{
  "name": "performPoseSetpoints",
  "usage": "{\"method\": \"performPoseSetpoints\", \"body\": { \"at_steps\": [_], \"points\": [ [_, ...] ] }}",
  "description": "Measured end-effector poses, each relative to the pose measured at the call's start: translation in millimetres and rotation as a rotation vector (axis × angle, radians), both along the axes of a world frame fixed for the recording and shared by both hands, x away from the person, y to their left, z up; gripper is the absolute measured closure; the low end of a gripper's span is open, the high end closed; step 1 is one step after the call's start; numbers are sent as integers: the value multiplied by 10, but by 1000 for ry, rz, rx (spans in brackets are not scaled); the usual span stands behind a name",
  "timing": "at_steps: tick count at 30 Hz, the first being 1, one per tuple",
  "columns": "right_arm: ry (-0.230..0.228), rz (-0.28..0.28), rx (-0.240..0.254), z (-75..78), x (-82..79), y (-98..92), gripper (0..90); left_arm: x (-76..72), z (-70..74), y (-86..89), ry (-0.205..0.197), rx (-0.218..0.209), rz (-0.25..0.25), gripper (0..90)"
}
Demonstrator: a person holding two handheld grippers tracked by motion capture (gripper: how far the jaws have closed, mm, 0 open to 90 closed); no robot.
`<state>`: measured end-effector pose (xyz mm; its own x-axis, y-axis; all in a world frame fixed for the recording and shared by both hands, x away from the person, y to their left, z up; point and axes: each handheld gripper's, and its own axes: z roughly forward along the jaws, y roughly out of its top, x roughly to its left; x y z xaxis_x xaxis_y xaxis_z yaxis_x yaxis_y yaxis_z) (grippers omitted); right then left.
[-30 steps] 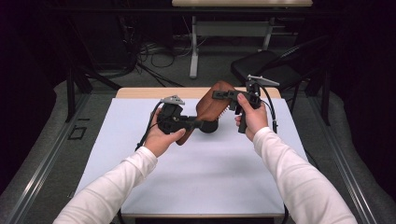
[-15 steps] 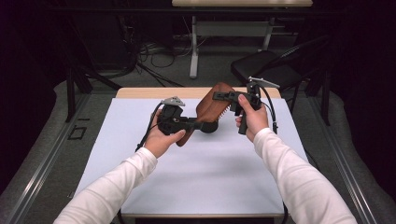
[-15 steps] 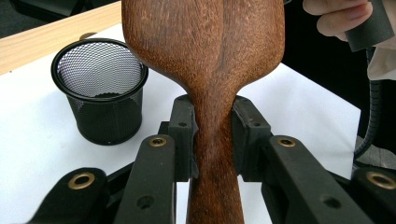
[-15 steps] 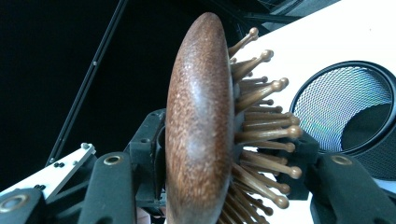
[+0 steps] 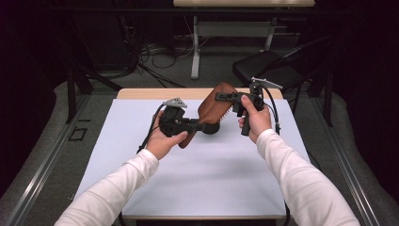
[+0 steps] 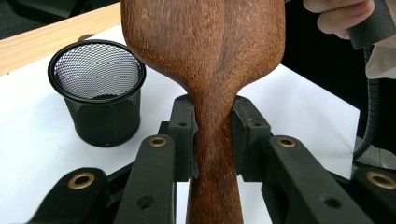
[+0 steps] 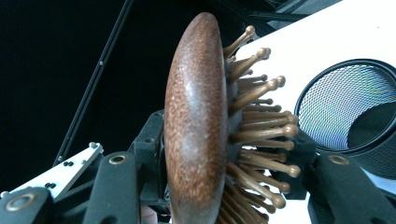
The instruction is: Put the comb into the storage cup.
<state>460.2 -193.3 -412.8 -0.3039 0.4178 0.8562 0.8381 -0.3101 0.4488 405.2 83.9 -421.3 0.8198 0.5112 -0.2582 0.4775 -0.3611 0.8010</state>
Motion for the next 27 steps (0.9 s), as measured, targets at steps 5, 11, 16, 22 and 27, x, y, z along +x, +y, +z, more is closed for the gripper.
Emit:
{"method": "performPoseSetpoints", "body": {
  "at_steps": [5,11,16,22,27],
  "points": [
    [6,3,9,1,3,2,471,-1,-1,1,0,0,1,722],
    [4,0,14,8,-1,1,474,-3,-3,2,-3,-8,4,721],
    [7,-1,14,12,2,0,476,3,-17,1,-5,-14,3,719],
    [5,-3,11,11,4,0,479,8,-35,7,-3,-19,11,712],
    [3,-4,12,14,3,5,479,7,-45,16,-4,-20,18,700]
  ]
}}
